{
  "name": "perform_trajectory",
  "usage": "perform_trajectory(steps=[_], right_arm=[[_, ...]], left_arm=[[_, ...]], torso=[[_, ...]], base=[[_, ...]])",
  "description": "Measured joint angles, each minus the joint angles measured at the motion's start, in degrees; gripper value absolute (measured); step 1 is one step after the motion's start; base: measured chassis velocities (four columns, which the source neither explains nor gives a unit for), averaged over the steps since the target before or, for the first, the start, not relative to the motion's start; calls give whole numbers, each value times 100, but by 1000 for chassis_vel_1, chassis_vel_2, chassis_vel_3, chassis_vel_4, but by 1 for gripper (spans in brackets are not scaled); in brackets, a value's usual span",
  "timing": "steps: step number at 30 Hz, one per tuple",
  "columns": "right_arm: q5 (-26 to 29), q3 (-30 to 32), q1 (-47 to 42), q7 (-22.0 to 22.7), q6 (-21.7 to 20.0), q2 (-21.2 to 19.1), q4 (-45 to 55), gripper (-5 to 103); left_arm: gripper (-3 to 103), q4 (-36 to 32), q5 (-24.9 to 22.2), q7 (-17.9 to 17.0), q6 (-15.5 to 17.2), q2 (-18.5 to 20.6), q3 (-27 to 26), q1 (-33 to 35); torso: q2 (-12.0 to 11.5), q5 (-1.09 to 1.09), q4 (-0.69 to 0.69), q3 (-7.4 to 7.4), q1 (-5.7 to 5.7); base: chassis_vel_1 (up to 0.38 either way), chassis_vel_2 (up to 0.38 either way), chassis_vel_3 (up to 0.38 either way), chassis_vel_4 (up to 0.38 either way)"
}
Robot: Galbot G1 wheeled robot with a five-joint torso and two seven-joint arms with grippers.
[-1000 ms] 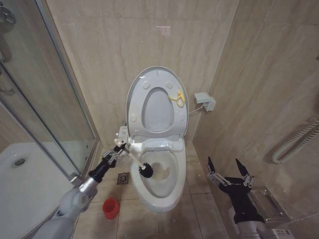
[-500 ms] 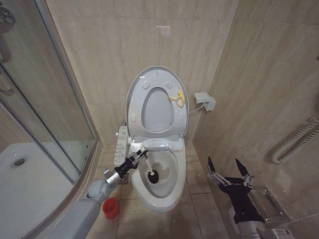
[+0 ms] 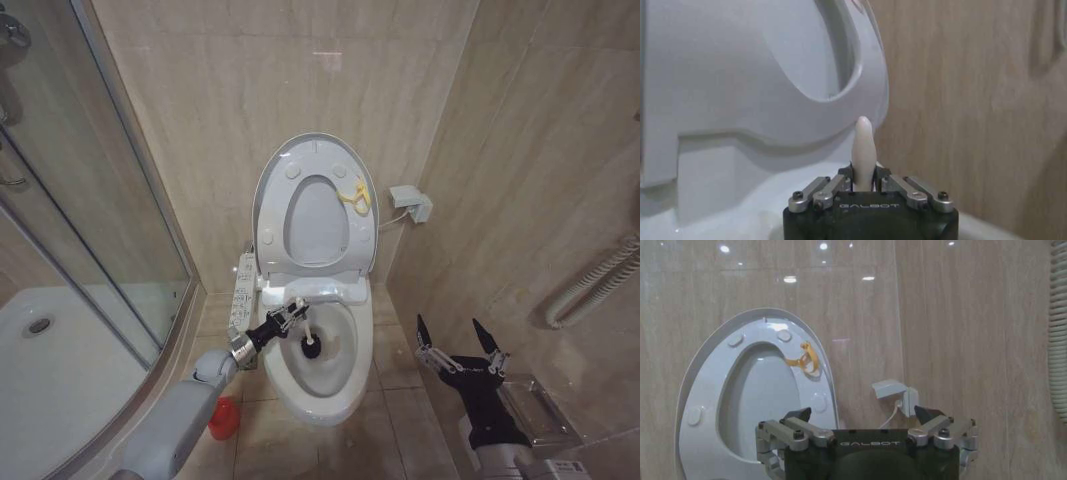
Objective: Open the toilet lid, clean the toilet bowl with a toilet brush, close the toilet lid, and flush.
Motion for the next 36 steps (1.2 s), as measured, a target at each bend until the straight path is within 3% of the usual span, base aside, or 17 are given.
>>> perform_trajectory(steps=[2,5,9,12,14,22,31,34,36], right_arm=[[0,0,0,0,0,0,0,100],[0,0,0,0,0,0,0,100],[0,0,1,0,0,0,0,100],[0,0,0,0,0,0,0,100],[0,0,0,0,0,0,0,100],[0,0,0,0,0,0,0,100],[0,0,0,0,0,0,0,100],[0,0,0,0,0,0,0,100],[0,0,0,0,0,0,0,100]], left_arm=[[20,139,294,57,-51,-24,-19,-10],[20,129,360,62,-22,-12,-41,45],[20,-42,-128,-102,154,45,-42,214],[20,-344,-1230,-646,437,22,-40,499],[20,-415,-1727,-1026,413,-73,-60,628],[20,-474,-1660,-1687,-233,-396,-323,709],[20,-506,-2378,-1730,-90,-712,-68,519],[20,-380,-2270,-1724,-43,-777,-41,535],[20,-68,-1743,-1583,-94,-812,-54,552]], torso=[[0,-1,0,0,0],[0,-1,-1,0,0],[0,0,1,0,0],[0,-1,1,0,0],[0,-1,-1,0,0],[0,-1,0,0,0],[0,0,-1,0,0],[1,1,-2,-1,-1],[1,-1,2,0,0]], base=[[0,0,0,0],[0,0,0,0],[0,0,0,0],[0,0,0,0],[0,0,0,0],[0,0,0,0],[0,0,0,0],[0,0,0,0],[0,0,0,0]])
